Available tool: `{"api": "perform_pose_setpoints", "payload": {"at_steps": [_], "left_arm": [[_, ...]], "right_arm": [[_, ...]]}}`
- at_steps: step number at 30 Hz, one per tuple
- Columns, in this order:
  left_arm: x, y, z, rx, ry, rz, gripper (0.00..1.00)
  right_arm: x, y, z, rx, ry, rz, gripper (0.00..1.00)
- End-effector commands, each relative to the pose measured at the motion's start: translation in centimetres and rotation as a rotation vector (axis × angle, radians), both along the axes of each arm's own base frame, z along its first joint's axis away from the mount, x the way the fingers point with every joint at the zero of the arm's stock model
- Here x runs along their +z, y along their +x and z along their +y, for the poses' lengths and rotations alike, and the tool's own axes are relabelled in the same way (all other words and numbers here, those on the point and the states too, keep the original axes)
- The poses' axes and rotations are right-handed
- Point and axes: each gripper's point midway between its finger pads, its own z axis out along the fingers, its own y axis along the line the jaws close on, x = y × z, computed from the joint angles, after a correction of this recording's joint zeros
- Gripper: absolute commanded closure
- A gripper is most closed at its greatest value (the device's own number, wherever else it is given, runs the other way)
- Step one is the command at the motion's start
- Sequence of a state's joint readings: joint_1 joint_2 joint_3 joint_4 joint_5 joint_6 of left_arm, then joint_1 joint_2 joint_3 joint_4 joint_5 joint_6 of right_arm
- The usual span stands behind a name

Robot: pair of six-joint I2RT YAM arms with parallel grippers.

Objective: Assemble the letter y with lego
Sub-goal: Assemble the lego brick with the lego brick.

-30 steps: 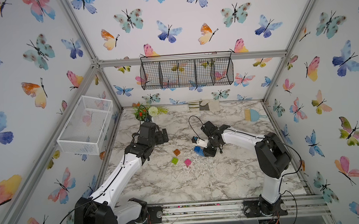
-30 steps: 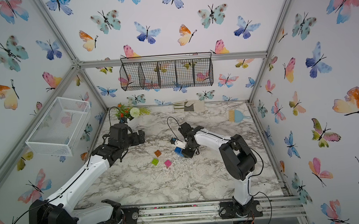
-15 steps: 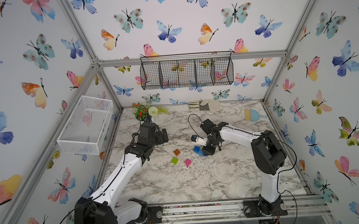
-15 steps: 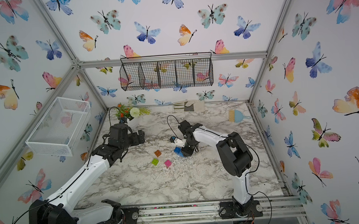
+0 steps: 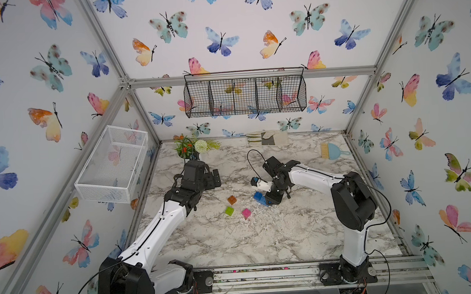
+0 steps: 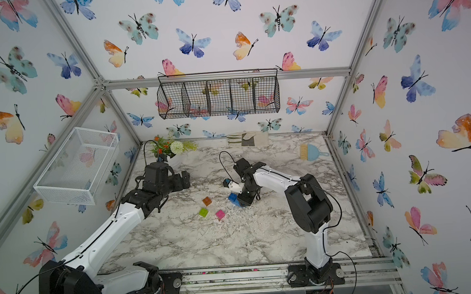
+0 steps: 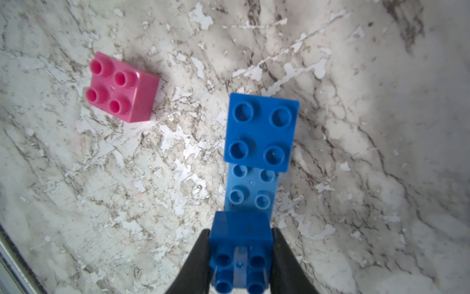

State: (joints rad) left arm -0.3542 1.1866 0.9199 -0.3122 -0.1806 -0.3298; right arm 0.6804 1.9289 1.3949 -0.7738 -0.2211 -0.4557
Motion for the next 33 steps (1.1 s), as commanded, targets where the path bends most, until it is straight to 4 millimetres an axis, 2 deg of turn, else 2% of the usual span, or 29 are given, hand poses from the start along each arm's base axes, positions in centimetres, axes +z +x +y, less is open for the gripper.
{"api": "perform_pose_setpoints", "payload": {"at_steps": [1, 6, 16, 33], "left_arm": [[0.6, 0.2, 0.3, 0.014, 0.007, -0.007, 0.02], [0.7, 0.2, 0.3, 0.012, 0.007, -0.008, 0.02], [0.8, 0.2, 0.3, 0.013, 0.005, -0.011, 0.02], [0.8, 0.1, 0.4, 0.017, 0.005, -0.010, 0.02]], "right_arm": [[1.3, -0.7, -0.1, -0.006, 0.007, 0.000, 0.96], [1.6, -0.7, -0.2, -0.009, 0.003, -0.008, 0.96], [-0.7, -0.8, -1.0, -0.022, -0.068, 0.024, 0.96], [-2.5, -1.4, -1.3, -0.023, -0.129, 0.052, 0.96]]}}
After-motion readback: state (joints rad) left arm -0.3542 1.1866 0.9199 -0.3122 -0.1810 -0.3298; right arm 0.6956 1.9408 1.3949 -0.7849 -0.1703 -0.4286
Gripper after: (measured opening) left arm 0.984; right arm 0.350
